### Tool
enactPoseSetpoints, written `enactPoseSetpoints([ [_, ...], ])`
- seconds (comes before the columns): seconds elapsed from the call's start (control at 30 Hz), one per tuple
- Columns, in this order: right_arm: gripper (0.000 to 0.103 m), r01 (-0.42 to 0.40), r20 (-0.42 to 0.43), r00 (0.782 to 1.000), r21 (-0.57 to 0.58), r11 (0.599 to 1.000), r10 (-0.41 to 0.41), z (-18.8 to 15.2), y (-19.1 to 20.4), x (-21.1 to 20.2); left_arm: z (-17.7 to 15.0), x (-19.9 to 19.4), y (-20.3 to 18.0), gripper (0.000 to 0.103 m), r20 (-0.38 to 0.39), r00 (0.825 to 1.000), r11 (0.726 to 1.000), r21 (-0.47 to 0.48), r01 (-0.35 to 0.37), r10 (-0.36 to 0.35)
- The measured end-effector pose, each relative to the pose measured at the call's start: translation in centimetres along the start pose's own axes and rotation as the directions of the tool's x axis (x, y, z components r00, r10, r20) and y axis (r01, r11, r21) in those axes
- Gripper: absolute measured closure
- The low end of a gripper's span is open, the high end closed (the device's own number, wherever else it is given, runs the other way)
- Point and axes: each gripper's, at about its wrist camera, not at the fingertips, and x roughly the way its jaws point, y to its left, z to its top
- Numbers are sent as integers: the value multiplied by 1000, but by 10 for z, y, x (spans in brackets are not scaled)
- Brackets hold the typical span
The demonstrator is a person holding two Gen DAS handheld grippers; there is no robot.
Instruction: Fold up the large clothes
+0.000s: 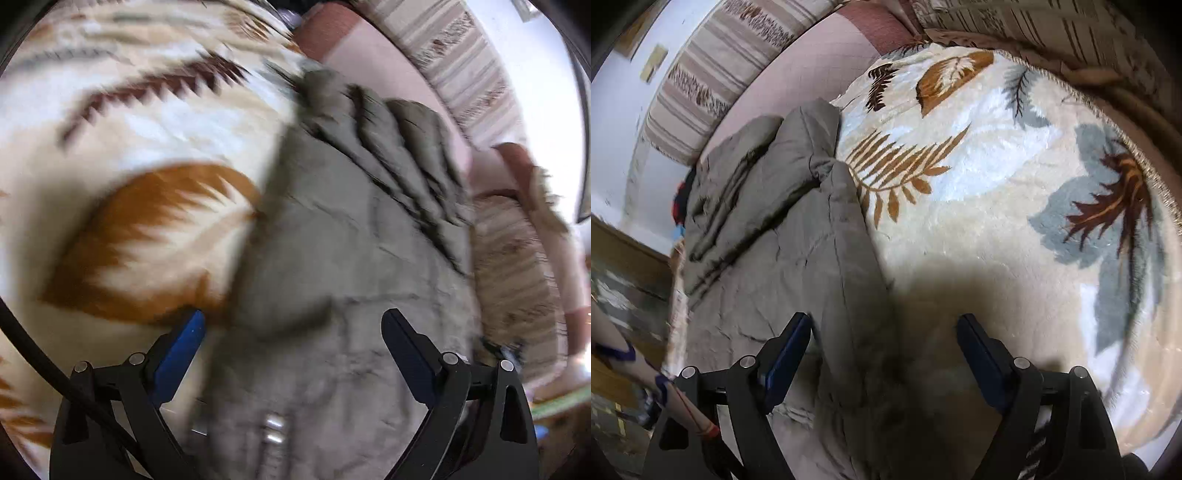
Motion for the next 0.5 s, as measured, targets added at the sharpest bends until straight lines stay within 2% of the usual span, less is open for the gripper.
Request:
enactPoseSetpoints([
  [0.03,17,-63,-13,998,24,998,64,0,-3,-1,-4,3,-2,8,-14,999,1000,4,29,-29],
  [0.1,17,-127,-46,991,46,991,129,-3,-6,2,-14,4,-9,8,-14,999,999,34,34,-33],
  [0.23,17,-161,-76,984,37,986,163,-15,-5,3,-31,1,-11,8,-39,991,991,14,132,-131],
  [0.33,17,-206,-129,969,41,978,210,-27,0,2,-42,-3,-6,10,-50,976,977,-19,211,-212],
  [0.5,19,-248,-199,949,15,969,246,-57,2,-3,-52,-10,-4,14,-45,956,957,-35,287,-289],
])
